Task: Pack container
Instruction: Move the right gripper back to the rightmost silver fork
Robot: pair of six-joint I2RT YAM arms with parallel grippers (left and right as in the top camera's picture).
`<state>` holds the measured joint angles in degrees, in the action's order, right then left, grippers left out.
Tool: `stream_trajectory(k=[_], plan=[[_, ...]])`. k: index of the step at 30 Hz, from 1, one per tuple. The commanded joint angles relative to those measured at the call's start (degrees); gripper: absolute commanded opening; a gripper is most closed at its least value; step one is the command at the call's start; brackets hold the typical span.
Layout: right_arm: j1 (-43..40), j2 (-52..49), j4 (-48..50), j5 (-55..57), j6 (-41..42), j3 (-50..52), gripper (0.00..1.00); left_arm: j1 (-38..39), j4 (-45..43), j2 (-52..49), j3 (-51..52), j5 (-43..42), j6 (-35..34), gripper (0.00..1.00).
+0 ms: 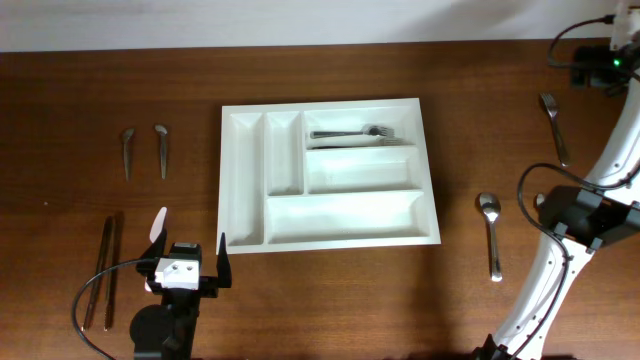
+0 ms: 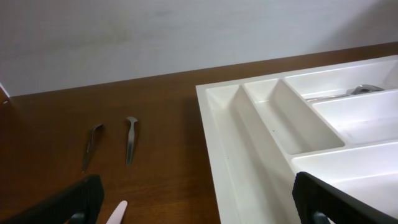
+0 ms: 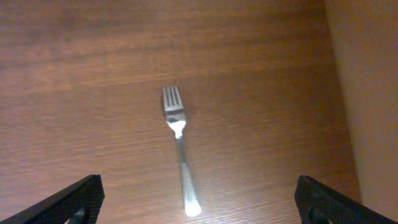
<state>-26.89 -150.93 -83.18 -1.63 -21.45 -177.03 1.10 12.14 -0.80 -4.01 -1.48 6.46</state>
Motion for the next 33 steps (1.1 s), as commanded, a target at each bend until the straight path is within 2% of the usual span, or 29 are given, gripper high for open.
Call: stream_trajectory(k=[1, 11, 18, 24, 33], plan=[[-0.2, -1.7, 1.3, -1.1, -2.3, 5.1, 0.99, -0.3, -0.2, 0.4, 0.4, -0.2, 0.9, 0.99], [-0.2, -1.8, 3.6, 3.9, -3.7, 18.6, 0.99, -0.3, -0.2, 0.4, 0.4, -0.2, 0.9, 0.99], [-0.2, -2.2, 5.8, 4.8, -3.7, 19.1, 0.98, -0.3, -0.2, 0.4, 0.4, -0.2, 0.9, 0.99], [-0.2, -3.2, 6.3, 4.3, -8.0, 19.6, 0.99, -0.3, -0.2, 0.4, 0.4, -0.2, 0.9, 0.99], [-0.1, -6.0, 10.6, 3.4, -10.1, 19.6, 0.99, -0.3, -0.2, 0.4, 0.4, -0.2, 0.9, 0.99]])
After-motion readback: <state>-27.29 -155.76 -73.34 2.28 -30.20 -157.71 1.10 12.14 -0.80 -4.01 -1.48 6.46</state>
